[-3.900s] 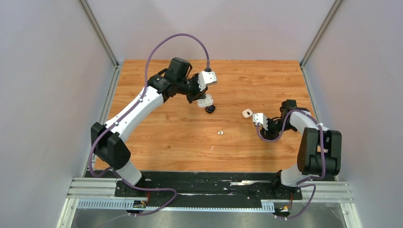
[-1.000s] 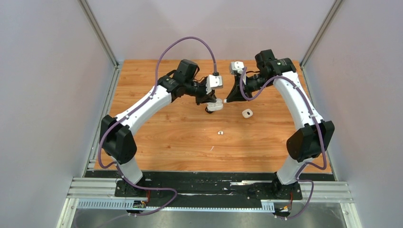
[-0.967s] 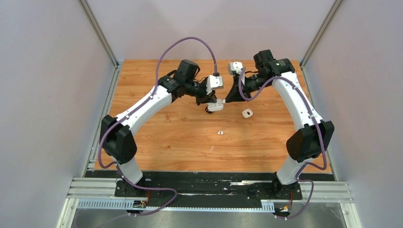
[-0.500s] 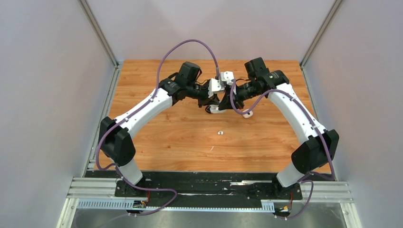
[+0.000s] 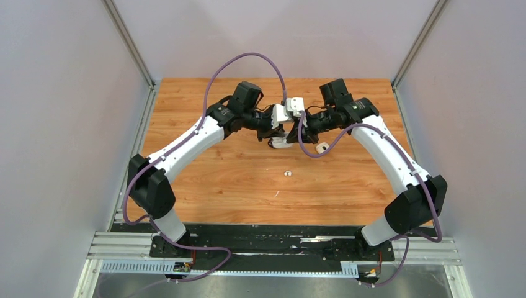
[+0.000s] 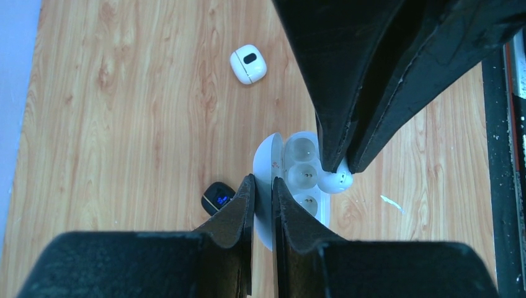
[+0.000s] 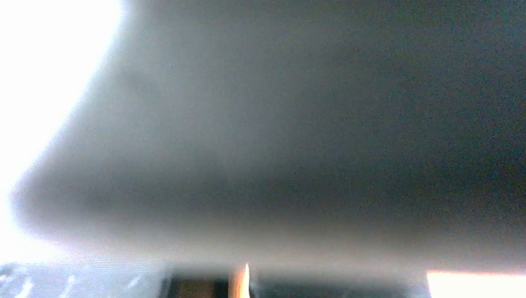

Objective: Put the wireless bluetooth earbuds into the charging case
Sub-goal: Place the earbud in the charging case.

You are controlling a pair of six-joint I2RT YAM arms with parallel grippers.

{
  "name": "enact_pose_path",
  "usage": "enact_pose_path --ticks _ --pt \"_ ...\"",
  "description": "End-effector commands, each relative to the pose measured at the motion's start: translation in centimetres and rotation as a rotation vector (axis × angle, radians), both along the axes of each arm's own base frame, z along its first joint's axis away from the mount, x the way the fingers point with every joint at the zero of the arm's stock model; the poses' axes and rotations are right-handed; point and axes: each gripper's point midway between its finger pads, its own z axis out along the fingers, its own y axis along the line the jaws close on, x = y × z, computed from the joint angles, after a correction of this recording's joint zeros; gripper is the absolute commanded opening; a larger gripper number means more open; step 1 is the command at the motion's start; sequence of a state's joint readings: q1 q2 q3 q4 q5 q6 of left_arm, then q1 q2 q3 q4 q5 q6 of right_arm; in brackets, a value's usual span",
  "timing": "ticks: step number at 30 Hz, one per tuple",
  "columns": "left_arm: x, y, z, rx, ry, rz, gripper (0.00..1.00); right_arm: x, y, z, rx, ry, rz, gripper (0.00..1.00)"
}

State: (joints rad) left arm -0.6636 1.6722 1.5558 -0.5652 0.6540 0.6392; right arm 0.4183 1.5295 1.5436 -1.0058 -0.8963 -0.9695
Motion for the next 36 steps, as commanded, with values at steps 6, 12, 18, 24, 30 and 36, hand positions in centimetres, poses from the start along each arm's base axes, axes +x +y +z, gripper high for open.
enact_pose_path --ticks 6,12,18,24,30,36 --pt "-1.6 -0.6 3.6 -0.080 -0.078 -0.055 0.00 0.2 -0.4 0.9 0.004 -0.067 -0.036 0.00" --pt "-1.5 -0.7 3.6 -0.103 -0.084 -0.043 0.00 -0.8 -0.4 0.8 0.050 -0.133 -0.005 0.00" --pt "-1.3 -0.7 3.0 -0.093 -0.068 -0.027 0.00 -1.6 -0.4 2.3 0.106 -0.241 0.030 0.00" --pt "-0.9 -0.6 2.7 -0.082 -0.051 0.007 0.00 -2.9 -0.7 3.3 0.149 -0.413 0.074 0.00" --pt "-0.9 -0.5 2.6 -0.071 -0.022 0.027 0.00 -2.2 -0.7 2.6 0.087 -0.504 0.059 0.00" --pt "-0.7 -0.1 2.8 -0.038 0.003 0.054 0.00 -0.8 0.3 1.1 -0.001 -0.519 0.035 0.00"
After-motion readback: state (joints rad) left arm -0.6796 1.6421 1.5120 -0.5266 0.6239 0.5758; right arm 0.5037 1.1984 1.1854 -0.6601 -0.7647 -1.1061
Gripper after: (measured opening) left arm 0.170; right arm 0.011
